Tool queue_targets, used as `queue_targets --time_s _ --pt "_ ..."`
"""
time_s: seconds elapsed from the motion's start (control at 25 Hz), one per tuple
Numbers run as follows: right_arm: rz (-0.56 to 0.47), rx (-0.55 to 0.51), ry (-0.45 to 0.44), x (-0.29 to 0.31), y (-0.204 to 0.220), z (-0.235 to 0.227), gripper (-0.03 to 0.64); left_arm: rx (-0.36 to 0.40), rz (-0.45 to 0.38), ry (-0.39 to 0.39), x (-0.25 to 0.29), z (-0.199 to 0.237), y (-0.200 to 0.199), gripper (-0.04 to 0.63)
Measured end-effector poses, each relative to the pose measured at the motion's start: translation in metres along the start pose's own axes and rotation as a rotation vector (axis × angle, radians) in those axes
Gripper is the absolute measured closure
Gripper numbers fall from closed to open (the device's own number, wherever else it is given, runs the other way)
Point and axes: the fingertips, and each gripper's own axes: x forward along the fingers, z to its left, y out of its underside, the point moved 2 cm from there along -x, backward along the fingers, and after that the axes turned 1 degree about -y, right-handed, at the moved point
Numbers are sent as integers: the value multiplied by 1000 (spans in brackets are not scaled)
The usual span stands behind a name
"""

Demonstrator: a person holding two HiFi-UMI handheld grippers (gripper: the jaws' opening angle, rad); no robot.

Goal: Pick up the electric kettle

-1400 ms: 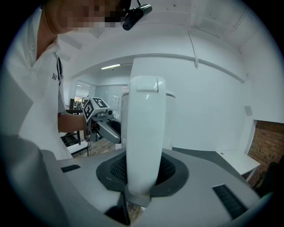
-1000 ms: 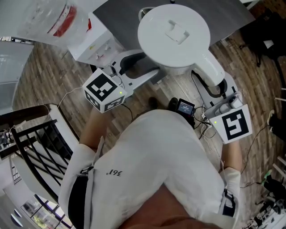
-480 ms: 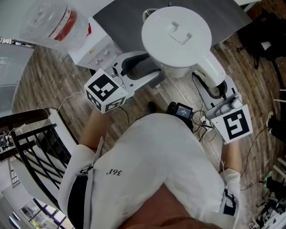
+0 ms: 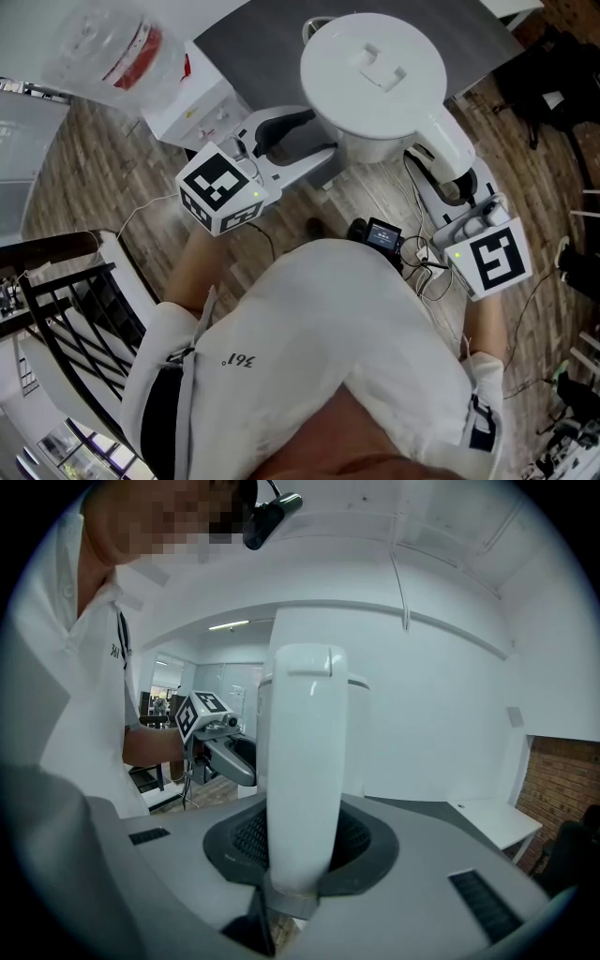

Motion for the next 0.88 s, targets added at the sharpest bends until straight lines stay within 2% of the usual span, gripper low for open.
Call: queue_targets --time_s 0.6,0.88 --pt "-5 19 4 12 -7 -10 523 -4 8 -27 -1 15 -6 373" --pt "-5 22 5 12 7 -11 523 -11 23 -30 8 13 5 374"
